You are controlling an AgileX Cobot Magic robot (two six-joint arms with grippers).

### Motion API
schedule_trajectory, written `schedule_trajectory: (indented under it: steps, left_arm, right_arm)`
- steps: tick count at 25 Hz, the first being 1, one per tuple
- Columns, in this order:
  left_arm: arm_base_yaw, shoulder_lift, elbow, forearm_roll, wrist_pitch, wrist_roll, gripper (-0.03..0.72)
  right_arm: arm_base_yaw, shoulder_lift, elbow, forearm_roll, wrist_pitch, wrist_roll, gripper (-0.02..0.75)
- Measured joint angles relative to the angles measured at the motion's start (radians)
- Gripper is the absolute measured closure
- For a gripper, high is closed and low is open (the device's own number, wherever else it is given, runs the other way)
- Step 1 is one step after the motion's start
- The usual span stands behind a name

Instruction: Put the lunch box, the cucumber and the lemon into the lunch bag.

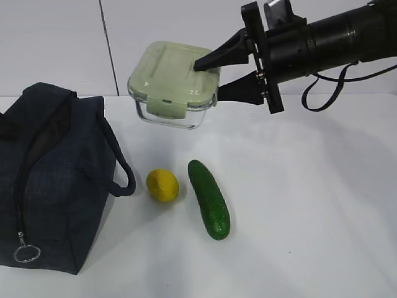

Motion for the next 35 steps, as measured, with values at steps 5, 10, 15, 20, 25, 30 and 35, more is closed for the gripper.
schedule_trajectory:
  steps: [5,10,15,20,25,30,35]
  left_arm:
    - [0.000,0.000,0.000,0.046,0.003,-0.032,0.694]
    - [0.000,0.000,0.000,0.078,-0.002,-0.047,0.694]
    - [-0.057,0.000,-0.003,0.082,-0.030,-0.055,0.694]
    - [-0.112,0.000,-0.034,0.082,-0.032,-0.077,0.694]
    - [-0.122,0.000,-0.072,0.085,-0.030,-0.104,0.694]
    - [-0.122,0.000,-0.074,0.086,-0.021,-0.110,0.694]
    - [-0.124,0.000,-0.074,0.086,-0.007,-0.110,0.694]
  right_arm:
    - [0.047,0.000,0.000,0.000,0.000,0.014,0.346]
    - [0.077,0.000,-0.002,0.010,0.000,0.014,0.346]
    - [0.121,0.029,-0.047,0.034,0.001,0.016,0.347]
    - [0.145,0.047,-0.101,0.043,0.001,0.038,0.347]
    - [0.147,0.047,-0.107,0.044,0.002,0.049,0.347]
    - [0.178,0.053,-0.108,0.044,-0.004,0.049,0.347]
    - [0.211,0.075,-0.108,0.048,-0.026,0.049,0.347]
